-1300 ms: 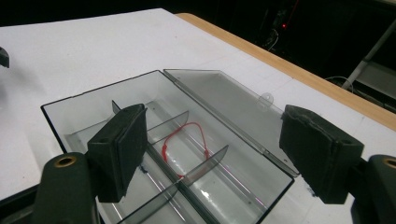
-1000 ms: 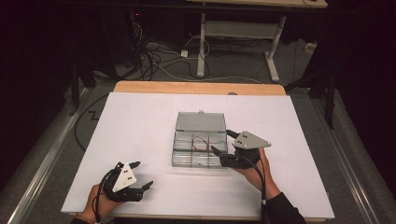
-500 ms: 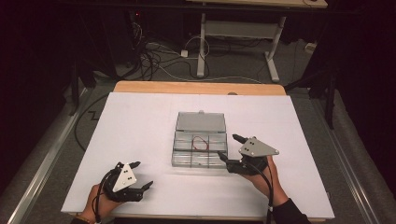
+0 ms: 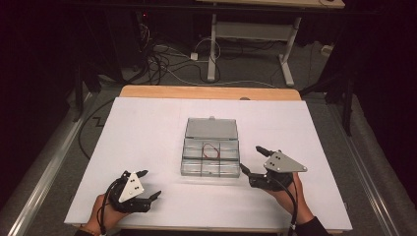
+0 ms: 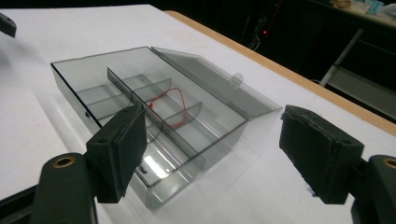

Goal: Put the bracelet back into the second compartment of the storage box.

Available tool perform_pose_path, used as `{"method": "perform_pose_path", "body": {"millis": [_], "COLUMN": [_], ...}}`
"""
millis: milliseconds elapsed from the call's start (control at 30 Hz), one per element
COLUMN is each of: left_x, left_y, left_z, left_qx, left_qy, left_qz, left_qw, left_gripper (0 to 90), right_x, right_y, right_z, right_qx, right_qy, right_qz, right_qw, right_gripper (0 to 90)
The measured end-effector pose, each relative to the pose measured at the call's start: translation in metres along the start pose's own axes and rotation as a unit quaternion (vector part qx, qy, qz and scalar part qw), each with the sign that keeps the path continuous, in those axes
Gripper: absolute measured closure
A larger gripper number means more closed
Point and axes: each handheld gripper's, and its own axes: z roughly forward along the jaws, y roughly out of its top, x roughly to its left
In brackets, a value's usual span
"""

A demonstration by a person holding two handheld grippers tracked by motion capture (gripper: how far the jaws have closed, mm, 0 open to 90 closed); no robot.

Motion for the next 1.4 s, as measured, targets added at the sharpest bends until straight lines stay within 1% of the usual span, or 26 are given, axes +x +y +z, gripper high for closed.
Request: {"method": "perform_pose_path", "body": {"millis": [100,233,400,533,633,667,800,900,967,1033,1133,1200,1267,1300,1333,1367,1400], "left_x": [0.000,0.000,0.000,0.001,0.000,0.000,0.000,0.000,0.000,0.000,0.000,0.001,0.001,0.001,0.001,0.001,0.001], "left_y": [0.000,0.000,0.000,0.000,0.001,0.001,0.001,0.001,0.001,0.002,0.002,0.002,0.002,0.002,0.002,0.002,0.002], "left_z": [0.000,-0.001,-0.001,-0.002,-0.001,-0.001,-0.001,0.000,0.000,0.000,0.001,0.001,0.002,0.002,0.002,0.002,0.002], "left_qx": [0.000,-0.004,-0.005,-0.006,-0.006,-0.006,-0.006,-0.006,-0.007,-0.008,-0.008,-0.009,-0.005,-0.004,-0.002,-0.001,0.001], "left_qy": [0.003,0.003,0.004,0.004,0.005,0.006,0.008,0.009,0.010,0.015,0.025,0.028,0.028,0.027,0.028,0.029,0.029], "left_qz": [0.002,0.002,0.001,-0.001,0.000,0.000,-0.002,-0.002,-0.004,-0.007,-0.024,-0.027,-0.027,-0.026,-0.025,-0.029,-0.033], "left_qw": [1.0000,1.0000,1.0000,1.0000,1.0000,1.0000,1.0000,0.9999,0.9999,0.9998,0.9994,0.9992,0.9992,0.9993,0.9993,0.9992,0.9990], "left_gripper": [20.4,20.4,20.4,20.4,20.4,20.4,20.4,20.4,20.4,20.4,20.6,21.7,25.2,28.7,33.7,38.0,45.1], "right_x": [0.000,-0.002,-0.003,-0.004,-0.004,-0.005,-0.004,0.000,0.003,0.006,0.008,0.009,0.011,0.011,0.011,0.011,0.011], "right_y": [-0.004,-0.010,-0.016,-0.023,-0.027,-0.029,-0.036,-0.043,-0.047,-0.049,-0.052,-0.052,-0.053,-0.053,-0.053,-0.053,-0.053], "right_z": [-0.003,-0.005,-0.009,-0.012,-0.013,-0.014,-0.017,-0.017,-0.017,-0.017,-0.016,-0.014,-0.013,-0.013,-0.012,-0.012,-0.012], "right_qx": [0.006,0.012,0.015,0.011,0.018,0.021,0.029,0.032,0.037,0.046,0.053,0.057,0.058,0.060,0.062,0.065,0.066], "right_qy": [-0.010,-0.018,-0.024,-0.021,-0.028,-0.028,-0.027,-0.032,-0.030,-0.033,-0.031,-0.027,-0.025,-0.023,-0.016,-0.010,-0.010], "right_qz": [-0.004,-0.001,0.003,0.009,0.007,0.011,0.015,0.008,0.012,0.007,0.006,0.001,-0.001,-0.002,-0.003,-0.006,-0.008], "right_qw": [0.9999,0.9998,0.9996,0.9997,0.9994,0.9993,0.9991,0.9989,0.9988,0.9984,0.9981,0.9980,0.9980,0.9980,0.9980,0.9978,0.9977], "right_gripper": [24.0,24.9,24.3,23.6,23.5,23.5,24.5,25.8,26.0,26.0,26.2,31.5,34.5,40.2,47.3,51.9,57.3]}}
